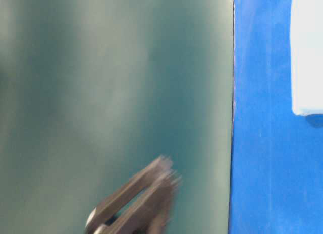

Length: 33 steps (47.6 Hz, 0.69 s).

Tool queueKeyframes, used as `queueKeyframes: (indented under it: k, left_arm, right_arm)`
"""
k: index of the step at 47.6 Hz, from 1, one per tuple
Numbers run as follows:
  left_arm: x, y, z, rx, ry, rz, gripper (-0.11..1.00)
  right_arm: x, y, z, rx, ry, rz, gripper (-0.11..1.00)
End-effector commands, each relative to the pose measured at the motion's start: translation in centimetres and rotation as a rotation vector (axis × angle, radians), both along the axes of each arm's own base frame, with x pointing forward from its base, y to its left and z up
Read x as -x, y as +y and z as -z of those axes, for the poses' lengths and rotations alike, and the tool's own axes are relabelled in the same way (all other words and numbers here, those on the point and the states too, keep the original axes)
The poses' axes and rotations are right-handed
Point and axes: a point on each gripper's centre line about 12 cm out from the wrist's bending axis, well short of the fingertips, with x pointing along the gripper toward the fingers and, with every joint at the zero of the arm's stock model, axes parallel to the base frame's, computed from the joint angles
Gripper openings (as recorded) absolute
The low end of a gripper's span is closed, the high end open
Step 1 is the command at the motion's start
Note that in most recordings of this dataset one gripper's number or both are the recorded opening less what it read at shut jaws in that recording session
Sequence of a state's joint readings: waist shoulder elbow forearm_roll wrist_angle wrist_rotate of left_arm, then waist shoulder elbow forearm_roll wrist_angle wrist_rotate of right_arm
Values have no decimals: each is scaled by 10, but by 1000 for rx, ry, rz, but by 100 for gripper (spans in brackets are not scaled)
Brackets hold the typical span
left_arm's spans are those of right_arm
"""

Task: Fold the light blue towel.

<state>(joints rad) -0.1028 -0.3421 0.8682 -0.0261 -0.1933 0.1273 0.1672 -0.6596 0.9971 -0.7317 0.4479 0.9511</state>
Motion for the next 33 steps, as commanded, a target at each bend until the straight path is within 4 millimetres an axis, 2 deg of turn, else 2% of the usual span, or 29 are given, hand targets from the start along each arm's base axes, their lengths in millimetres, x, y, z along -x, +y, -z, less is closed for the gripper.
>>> queueKeyframes:
  k: [1, 9, 18, 33]
  left_arm:
    - [20, 2, -20, 6, -73, 2, 52]
    - [66, 11, -30, 16, -150, -16, 52]
    - [108, 15, -36, 22, -217, -16, 52]
    - [156, 19, -8, 32, -257, -19, 52]
  right_arm:
    - [12, -3, -21, 17, -91, -8, 58]
    - [36, -11, -32, 65, -176, -4, 58]
    - [56, -15, -27, 82, -226, -11, 58]
    - [75, -17, 5, 76, -242, -37, 58]
